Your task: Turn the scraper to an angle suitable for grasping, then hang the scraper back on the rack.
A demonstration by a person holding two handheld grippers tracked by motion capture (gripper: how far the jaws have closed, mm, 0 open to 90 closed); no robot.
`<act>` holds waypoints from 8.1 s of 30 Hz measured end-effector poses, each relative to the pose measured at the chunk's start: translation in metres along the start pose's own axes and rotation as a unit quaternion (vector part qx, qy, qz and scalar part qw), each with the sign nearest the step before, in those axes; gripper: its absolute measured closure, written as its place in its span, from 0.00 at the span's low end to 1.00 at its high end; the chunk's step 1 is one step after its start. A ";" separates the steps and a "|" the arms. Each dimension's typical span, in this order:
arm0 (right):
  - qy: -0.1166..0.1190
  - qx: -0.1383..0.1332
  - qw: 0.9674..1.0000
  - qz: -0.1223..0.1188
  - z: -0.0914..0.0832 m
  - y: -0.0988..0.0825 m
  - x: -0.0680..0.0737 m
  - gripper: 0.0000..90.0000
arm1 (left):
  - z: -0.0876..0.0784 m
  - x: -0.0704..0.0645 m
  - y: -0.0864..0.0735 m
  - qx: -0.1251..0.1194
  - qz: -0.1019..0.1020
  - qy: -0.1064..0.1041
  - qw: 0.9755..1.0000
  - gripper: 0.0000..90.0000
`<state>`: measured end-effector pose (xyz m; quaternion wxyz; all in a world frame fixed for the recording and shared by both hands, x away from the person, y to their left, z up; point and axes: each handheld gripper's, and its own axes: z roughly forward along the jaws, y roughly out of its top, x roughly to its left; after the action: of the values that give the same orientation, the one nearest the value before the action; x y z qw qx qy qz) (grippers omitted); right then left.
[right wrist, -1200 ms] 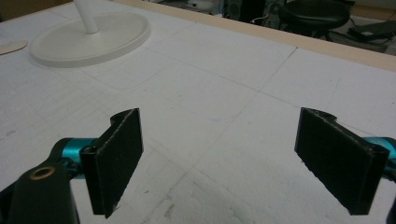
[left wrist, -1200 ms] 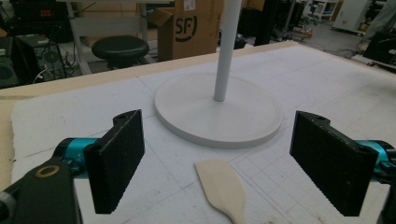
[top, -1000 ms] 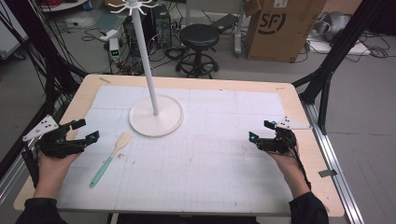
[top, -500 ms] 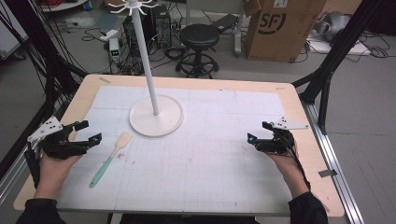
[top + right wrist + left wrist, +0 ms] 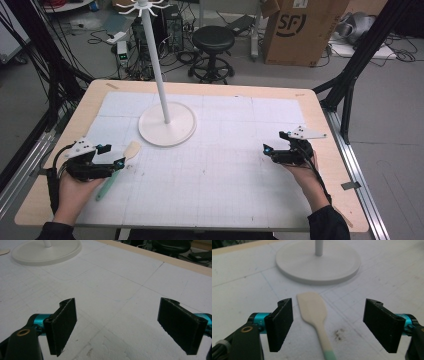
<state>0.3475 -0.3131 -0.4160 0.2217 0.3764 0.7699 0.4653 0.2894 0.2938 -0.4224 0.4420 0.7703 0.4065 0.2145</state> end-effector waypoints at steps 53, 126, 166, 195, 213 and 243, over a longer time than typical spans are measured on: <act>-0.006 -0.014 1.000 0.007 -0.005 0.001 -0.003 0.17 | 0.067 -0.098 0.096 0.011 0.078 -0.174 0.982 0.90; 0.036 0.009 0.999 0.012 -0.003 -0.001 0.003 0.18 | -0.003 0.014 0.046 -0.149 0.009 -0.174 0.973 0.24; 0.251 0.133 0.947 -0.153 0.034 -0.016 0.061 0.61 | 0.008 0.011 0.041 -0.111 0.026 -0.159 0.981 0.22; 0.235 0.098 0.963 -0.087 0.019 0.015 0.055 0.91 | 0.013 0.004 0.041 -0.093 0.038 -0.172 0.980 0.25; 0.200 -0.005 0.979 -0.040 -0.002 0.135 0.049 0.91 | 0.012 0.004 0.042 -0.099 0.036 -0.177 0.979 0.25; 0.211 -0.042 0.975 -0.056 -0.009 0.292 0.081 0.91 | 0.009 0.008 0.042 -0.113 0.027 -0.183 0.976 0.25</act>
<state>0.4004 -0.1714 -0.1530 0.0957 0.2162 0.7992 0.5526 0.3183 0.2837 -0.3916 0.5873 0.7520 0.2712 0.1265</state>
